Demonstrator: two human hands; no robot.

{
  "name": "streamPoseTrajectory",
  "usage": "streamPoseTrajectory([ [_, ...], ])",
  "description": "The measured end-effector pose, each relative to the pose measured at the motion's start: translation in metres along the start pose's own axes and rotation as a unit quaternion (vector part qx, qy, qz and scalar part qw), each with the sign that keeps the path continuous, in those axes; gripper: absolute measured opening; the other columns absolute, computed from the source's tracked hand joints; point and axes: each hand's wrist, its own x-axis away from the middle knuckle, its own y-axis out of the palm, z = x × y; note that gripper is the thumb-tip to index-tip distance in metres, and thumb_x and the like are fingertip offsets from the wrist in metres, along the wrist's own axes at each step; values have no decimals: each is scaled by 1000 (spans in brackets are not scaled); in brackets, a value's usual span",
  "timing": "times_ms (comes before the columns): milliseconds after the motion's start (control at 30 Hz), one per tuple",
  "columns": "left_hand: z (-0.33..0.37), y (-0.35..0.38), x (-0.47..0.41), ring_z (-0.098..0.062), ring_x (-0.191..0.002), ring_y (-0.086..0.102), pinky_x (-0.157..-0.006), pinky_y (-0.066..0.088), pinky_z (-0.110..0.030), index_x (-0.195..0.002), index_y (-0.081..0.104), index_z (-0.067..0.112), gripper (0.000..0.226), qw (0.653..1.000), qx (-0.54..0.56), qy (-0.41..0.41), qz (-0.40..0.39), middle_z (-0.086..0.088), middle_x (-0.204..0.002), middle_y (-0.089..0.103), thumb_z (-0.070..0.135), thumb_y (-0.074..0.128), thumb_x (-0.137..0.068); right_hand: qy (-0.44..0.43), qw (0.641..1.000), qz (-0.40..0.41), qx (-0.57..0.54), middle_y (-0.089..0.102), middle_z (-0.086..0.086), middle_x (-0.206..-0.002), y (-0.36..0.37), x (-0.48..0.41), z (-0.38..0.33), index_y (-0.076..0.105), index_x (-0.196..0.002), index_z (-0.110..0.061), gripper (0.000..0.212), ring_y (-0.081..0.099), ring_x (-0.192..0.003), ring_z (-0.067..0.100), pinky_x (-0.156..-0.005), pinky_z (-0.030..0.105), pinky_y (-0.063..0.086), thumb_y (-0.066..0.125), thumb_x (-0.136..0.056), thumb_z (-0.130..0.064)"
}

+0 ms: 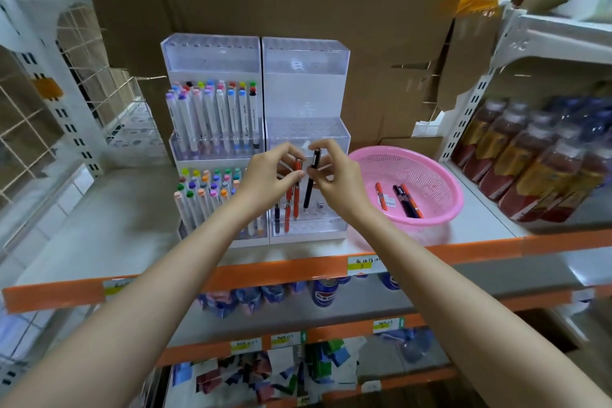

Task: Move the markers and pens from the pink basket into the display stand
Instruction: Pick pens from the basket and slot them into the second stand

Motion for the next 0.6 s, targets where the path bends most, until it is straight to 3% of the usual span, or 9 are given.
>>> streamPoseTrajectory([
  [267,-8,3,4,-6,-78,64,-72,52,-17,-95,62,18,17,999,-36,23,-24,5,-82,64,12,72,-83,-3,1000,-2,3,59,-8,-74,-1,0,2,54,-114,-16,30,64,-75,14,-66,21,47,65,-88,-5],
  [467,-11,4,3,-11,-77,63,-72,52,-23,-92,62,19,18,995,-78,19,-62,0,-83,66,11,74,-81,-11,1000,-6,4,65,2,-82,-1,2,3,54,-113,-17,31,67,-78,18,-71,36,56,66,-87,-4],
  [600,-11,5,1,-10,-75,62,-71,51,-23,-92,62,17,18,992,-99,18,-72,1,-83,65,13,75,-80,-11,1000,-11,3,65,3,-83,-3,3,5,54,-111,-17,29,67,-79,18,-71,37,57,66,-87,-5],
])
